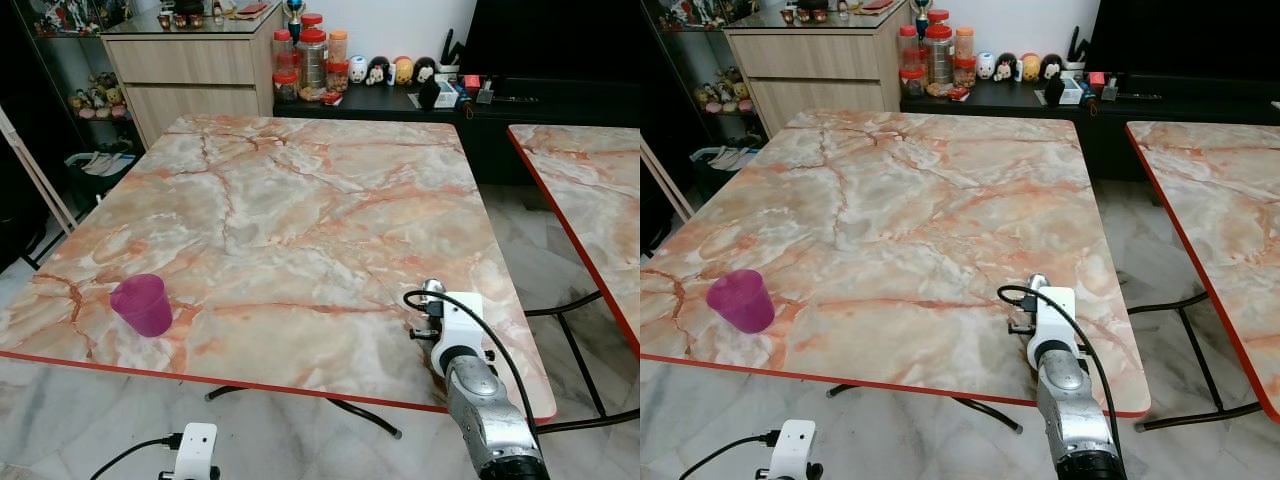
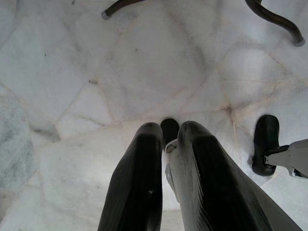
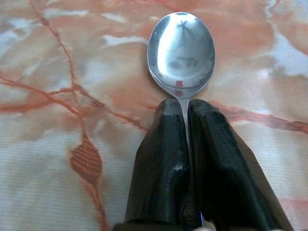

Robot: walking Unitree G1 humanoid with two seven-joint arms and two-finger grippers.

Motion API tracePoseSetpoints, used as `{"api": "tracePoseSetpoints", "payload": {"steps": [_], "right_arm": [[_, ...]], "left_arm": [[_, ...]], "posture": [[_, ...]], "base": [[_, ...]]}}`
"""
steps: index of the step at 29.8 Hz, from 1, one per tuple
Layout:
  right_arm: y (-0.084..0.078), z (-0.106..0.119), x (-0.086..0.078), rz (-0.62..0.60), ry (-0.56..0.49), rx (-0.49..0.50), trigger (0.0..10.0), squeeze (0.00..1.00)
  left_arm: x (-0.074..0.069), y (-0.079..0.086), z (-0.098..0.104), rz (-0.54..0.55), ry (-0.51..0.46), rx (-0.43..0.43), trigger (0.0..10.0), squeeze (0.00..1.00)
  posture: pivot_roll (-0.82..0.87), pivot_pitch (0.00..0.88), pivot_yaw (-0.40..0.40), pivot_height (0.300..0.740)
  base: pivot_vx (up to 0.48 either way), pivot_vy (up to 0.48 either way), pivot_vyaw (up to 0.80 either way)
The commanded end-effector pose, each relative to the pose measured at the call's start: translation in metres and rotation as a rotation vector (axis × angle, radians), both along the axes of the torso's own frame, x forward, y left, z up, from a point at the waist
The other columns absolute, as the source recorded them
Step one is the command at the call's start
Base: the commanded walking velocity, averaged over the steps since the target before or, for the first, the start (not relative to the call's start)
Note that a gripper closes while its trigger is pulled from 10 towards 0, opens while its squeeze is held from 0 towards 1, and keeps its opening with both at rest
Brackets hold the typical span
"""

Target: Setting the table

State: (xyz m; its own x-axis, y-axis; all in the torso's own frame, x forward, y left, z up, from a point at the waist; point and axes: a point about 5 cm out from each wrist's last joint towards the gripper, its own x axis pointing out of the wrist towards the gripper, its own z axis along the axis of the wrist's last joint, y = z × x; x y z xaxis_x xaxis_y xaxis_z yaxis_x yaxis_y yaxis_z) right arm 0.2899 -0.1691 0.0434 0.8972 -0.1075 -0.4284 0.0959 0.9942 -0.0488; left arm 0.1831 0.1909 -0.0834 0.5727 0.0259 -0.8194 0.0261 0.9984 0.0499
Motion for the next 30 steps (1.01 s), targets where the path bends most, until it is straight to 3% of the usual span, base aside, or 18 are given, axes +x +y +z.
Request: {"api": "tracePoseSetpoints", "payload": {"steps": [1, 2, 7, 10, 16, 30], "right_arm": [[0.004, -0.003, -0.001, 0.019, 0.004, 0.023, 0.0, 0.0], [0.005, 0.005, 0.002, 0.042, -0.047, -0.006, 10.0, 0.0], [0.011, 0.038, 0.014, 0.066, -0.244, 0.007, 10.0, 0.0], [0.011, 0.047, 0.017, 0.073, -0.296, 0.005, 10.0, 0.0], [0.01, 0.062, 0.02, 0.083, -0.367, -0.006, 10.0, 0.0], [-0.007, 0.082, 0.029, 0.05, -0.444, -0.051, 10.0, 0.0]], "left_arm": [[0.003, 0.003, 0.002, 0.004, -0.01, 0.011, 10.0, 0.0], [0.004, 0.003, 0.002, 0.007, -0.017, 0.015, 10.0, 0.0], [0.008, 0.005, 0.005, 0.015, -0.04, 0.031, 10.0, 0.0], [0.008, 0.004, 0.005, 0.016, -0.042, 0.031, 10.0, 0.0], [0.007, 0.002, 0.004, 0.004, -0.039, 0.042, 10.0, 0.0], [0.003, 0.001, 0.002, 0.001, -0.025, 0.047, 10.0, 0.0]], "posture": [[-0.02, 0.0, 0.011, 0.728], [-0.02, 0.0, 0.012, 0.728], [-0.02, 0.0, 0.011, 0.728], [-0.02, 0.0, 0.007, 0.728], [-0.02, 0.0, 0.004, 0.728], [-0.02, 0.0, -0.002, 0.728]], "base": [[0.0, 0.0, 0.0], [0.0, 0.0, 0.0], [0.0, 0.0, 0.0], [0.0, 0.0, 0.0], [0.0, 0.0, 0.0], [0.0, -0.33, 0.0]]}}
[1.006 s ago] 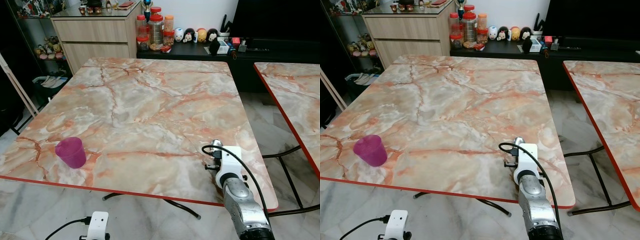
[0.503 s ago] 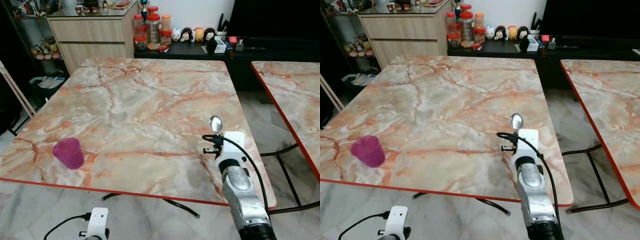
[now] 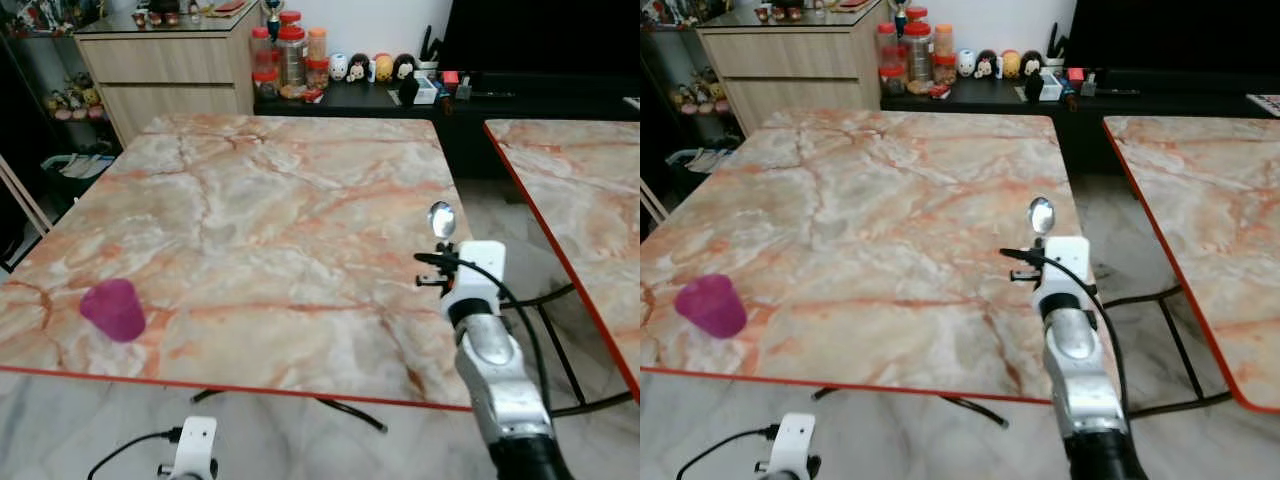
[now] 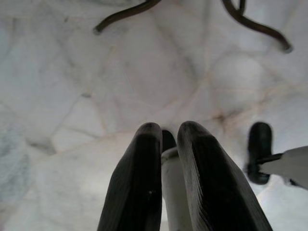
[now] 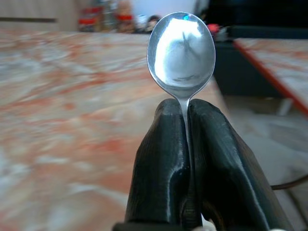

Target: Setting the table

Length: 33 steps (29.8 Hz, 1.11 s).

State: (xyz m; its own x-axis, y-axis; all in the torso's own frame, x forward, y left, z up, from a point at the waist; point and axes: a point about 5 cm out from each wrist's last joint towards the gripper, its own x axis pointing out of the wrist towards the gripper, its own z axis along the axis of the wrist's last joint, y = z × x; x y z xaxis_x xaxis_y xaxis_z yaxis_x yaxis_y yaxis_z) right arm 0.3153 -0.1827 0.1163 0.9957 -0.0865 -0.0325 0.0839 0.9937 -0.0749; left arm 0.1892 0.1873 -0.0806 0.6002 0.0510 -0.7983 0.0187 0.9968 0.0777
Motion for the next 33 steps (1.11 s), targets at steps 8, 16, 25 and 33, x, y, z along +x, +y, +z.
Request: {"api": "tracePoseSetpoints", "payload": {"steps": [8, 16, 25, 33], "right_arm": [[0.0022, 0.0137, 0.0039, 0.006, -0.059, 0.006, 10.0, 0.0], [0.0052, 0.0151, 0.003, 0.012, -0.067, -0.003, 10.0, 0.0], [0.0051, 0.0165, 0.0027, 0.009, -0.071, -0.009, 10.0, 0.0], [0.0092, 0.0168, -0.0004, 0.014, -0.076, 0.001, 10.0, 0.0]], "left_arm": [[-0.0032, 0.0044, -0.0011, -0.011, 0.014, 0.019, 10.0, 0.0], [-0.0026, 0.004, -0.0009, -0.016, 0.014, 0.02, 10.0, 0.0], [-0.0049, 0.0043, -0.0019, -0.012, 0.018, 0.02, 10.0, 0.0], [-0.004, 0.0034, -0.0016, -0.012, 0.016, 0.018, 10.0, 0.0]], "posture": [[-0.03, 0.0, 0.002, 0.728], [-0.03, 0.0, 0.002, 0.728], [-0.03, 0.0, 0.002, 0.728], [-0.04, 0.0, 0.005, 0.728]], "base": [[0.0, -0.339, 0.0], [0.0, -0.338, 0.0], [0.0, -0.339, 0.0], [0.0, -0.337, 0.0]]}}
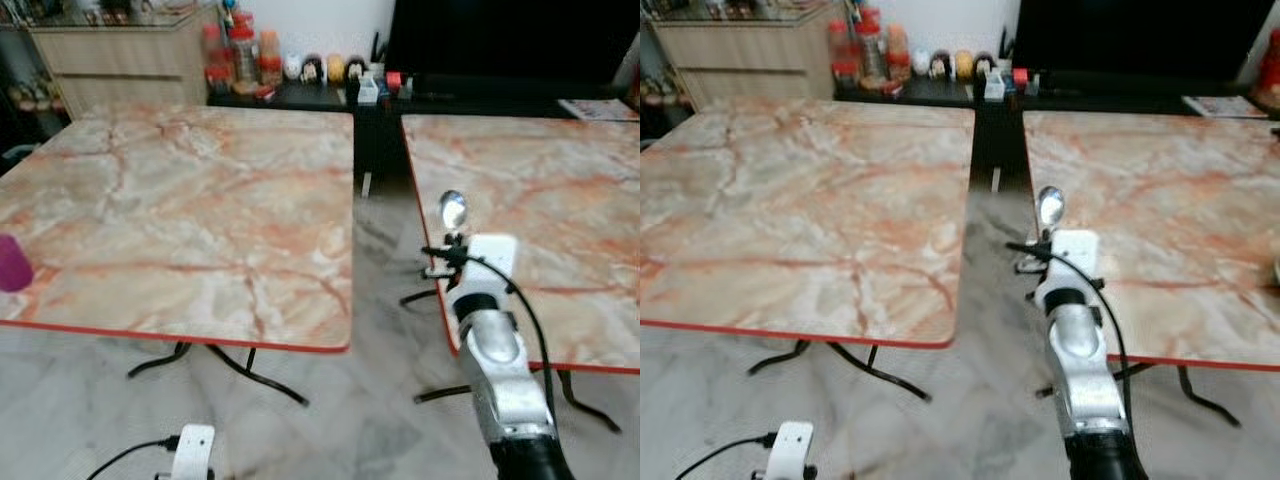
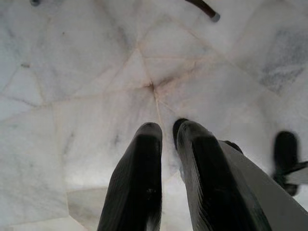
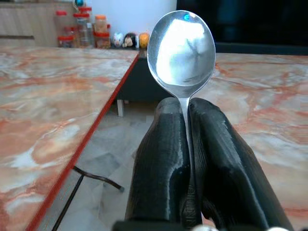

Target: Setting the table

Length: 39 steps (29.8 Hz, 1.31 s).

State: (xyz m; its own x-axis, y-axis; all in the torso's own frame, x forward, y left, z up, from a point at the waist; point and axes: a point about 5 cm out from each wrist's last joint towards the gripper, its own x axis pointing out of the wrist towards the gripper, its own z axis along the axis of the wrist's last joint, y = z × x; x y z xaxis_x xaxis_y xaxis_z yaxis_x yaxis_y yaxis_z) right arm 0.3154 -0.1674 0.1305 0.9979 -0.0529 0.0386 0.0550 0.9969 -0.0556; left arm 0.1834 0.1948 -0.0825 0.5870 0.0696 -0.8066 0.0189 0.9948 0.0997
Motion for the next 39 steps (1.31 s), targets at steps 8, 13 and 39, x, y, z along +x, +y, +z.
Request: {"api": "tracePoseSetpoints", "payload": {"steps": [8, 13, 39], "right_arm": [[-0.0067, 0.0064, 0.0008, -0.024, -0.01, -0.03, 10.0, 0.0], [-0.0076, 0.0082, 0.001, -0.028, -0.016, -0.025, 10.0, 0.0], [-0.007, 0.0112, 0.0021, -0.03, -0.021, -0.016, 10.0, 0.0]], "left_arm": [[0.002, -0.0048, 0.0002, -0.016, -0.001, -0.005, 10.0, 0.0], [0.0018, -0.0051, 0.0001, -0.016, 0.001, -0.006, 10.0, 0.0], [0.0006, -0.0066, -0.0007, -0.018, 0.001, -0.008, 10.0, 0.0]], "posture": [[-0.04, 0.0, 0.007, 0.728], [-0.04, 0.0, 0.007, 0.728], [-0.05, 0.0, 0.005, 0.728]], "base": [[0.0, -0.337, 0.0], [0.0, -0.333, 0.0], [0.0, -0.329, 0.0]]}}
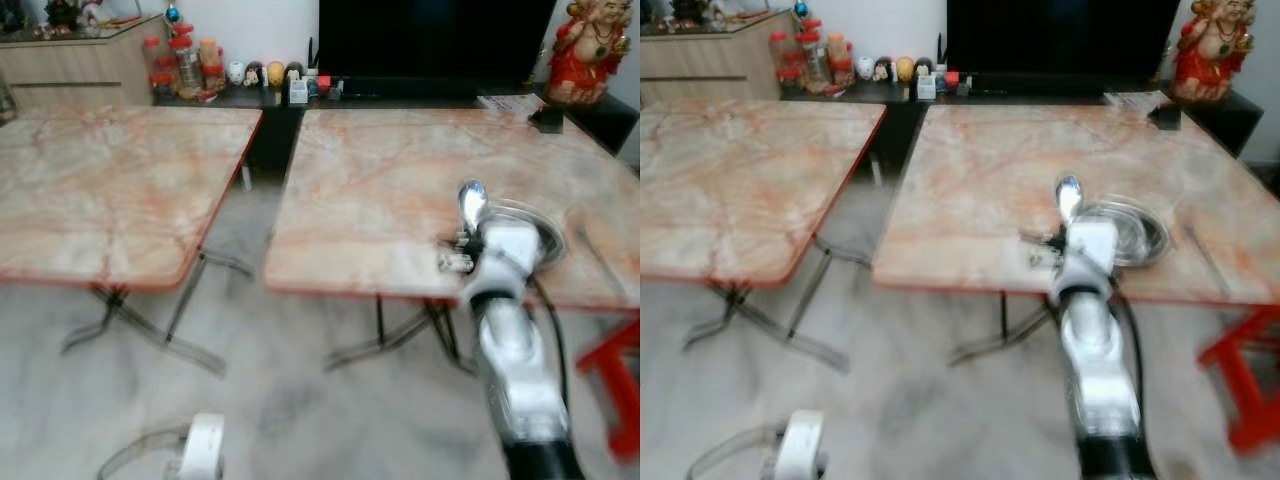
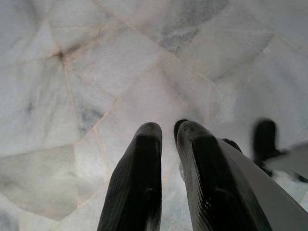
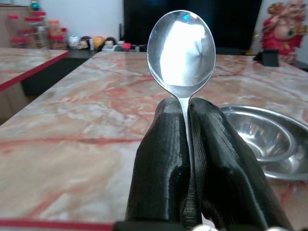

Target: Setting the table

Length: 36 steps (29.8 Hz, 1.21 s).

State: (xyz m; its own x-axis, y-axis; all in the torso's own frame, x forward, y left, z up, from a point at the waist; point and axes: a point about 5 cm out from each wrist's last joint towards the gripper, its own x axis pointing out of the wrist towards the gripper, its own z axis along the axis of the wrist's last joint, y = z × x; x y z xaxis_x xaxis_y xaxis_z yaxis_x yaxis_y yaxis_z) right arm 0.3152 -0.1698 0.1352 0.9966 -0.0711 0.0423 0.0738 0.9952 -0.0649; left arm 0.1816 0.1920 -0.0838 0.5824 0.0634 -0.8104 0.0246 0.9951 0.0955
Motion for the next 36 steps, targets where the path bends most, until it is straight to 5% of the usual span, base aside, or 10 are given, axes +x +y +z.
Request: {"api": "tracePoseSetpoints", "payload": {"steps": [1, 17, 36], "right_arm": [[-0.0048, 0.0065, 0.002, -0.012, -0.017, -0.008, 10.0, 0.0], [-0.0017, 0.0074, 0.0031, -0.001, -0.018, -0.006, 10.0, 0.0], [-0.0009, 0.0044, 0.0028, 0.005, 0.01, -0.009, 10.0, 0.0]], "left_arm": [[0.0024, -0.004, 0.0006, -0.012, -0.006, -0.005, 10.0, 0.0], [0.0047, -0.0038, 0.002, 0.018, -0.023, -0.024, 10.0, 0.0], [0.0038, -0.0048, 0.0012, 0.012, -0.014, -0.023, 10.0, 0.0]], "posture": [[-0.05, 0.0, 0.005, 0.728], [-0.04, 0.0, 0.003, 0.728], [-0.05, 0.0, 0.001, 0.728]], "base": [[0.0, 0.0, 0.0], [0.0, 0.0, 0.0], [0.339, 0.0, -0.1]]}}
